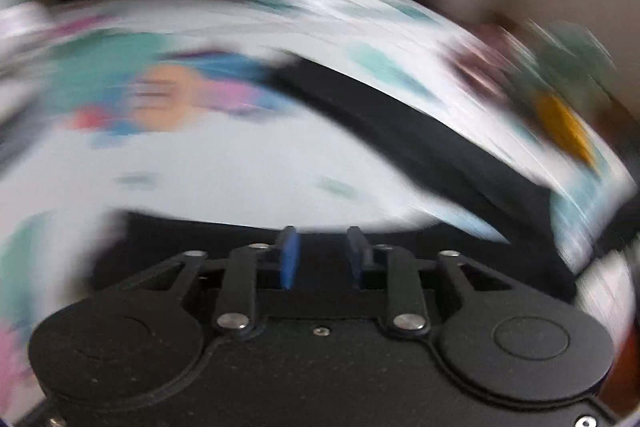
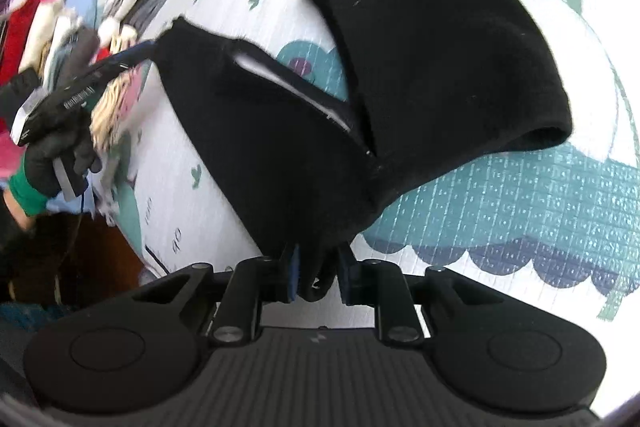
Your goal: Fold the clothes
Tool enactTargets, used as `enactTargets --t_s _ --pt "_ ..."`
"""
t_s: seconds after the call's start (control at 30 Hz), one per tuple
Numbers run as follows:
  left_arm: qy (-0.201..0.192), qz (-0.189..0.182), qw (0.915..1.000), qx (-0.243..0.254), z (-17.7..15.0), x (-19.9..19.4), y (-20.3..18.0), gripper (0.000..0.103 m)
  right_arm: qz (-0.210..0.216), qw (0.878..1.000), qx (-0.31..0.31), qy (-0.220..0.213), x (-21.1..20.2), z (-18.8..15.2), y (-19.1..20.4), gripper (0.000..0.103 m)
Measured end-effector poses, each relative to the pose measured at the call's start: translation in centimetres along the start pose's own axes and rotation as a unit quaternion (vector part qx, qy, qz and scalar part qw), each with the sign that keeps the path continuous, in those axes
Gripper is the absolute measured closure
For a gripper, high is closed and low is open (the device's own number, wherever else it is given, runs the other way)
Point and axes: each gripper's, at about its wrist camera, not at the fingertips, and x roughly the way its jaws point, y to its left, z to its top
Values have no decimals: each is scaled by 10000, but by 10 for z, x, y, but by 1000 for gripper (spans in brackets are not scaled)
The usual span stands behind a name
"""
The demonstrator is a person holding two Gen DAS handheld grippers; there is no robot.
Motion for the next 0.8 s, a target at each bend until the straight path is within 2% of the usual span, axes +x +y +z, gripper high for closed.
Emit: enactTargets --t_s 0.07,0.13,0.17,0.27,0.43,0.53,0.6,0.7,0.77,0.8 --pt "159 -331 9991 235 2 23 -23 91 -44 10000 -38 12 1 -1 2 83" --pt "211 -519 9983 178 5 43 -35 91 -94 9999 -43 28 1 -1 2 83" --pt "218 -508 9984 150 8 52 -39 91 -151 9999 -69 39 2 -1 2 83" --pt "355 -79 9992 154 12 71 -47 91 -290 9994 -200 69 4 -2 5 86" --pt "139 -107 9998 -44 10 50 -40 91 -450 9966 -656 -201 -14 -10 17 83" --pt "166 -223 9990 345 3 41 -48 91 -587 9930 -953 -385 -21 -16 23 83" --pt "246 -259 9980 528 0 44 -54 91 -657 9928 -903 -433 -19 -13 21 82" --pt "210 -210 9984 483 2 58 -57 91 -644 9939 -669 -588 -18 -2 15 81" --pt "251 -33 9992 297 6 70 -54 91 -642 9939 -566 -694 -19 4 10 82" --pt "305 84 9992 262 7 77 -52 91 -652 9939 -521 -718 -18 8 8 86"
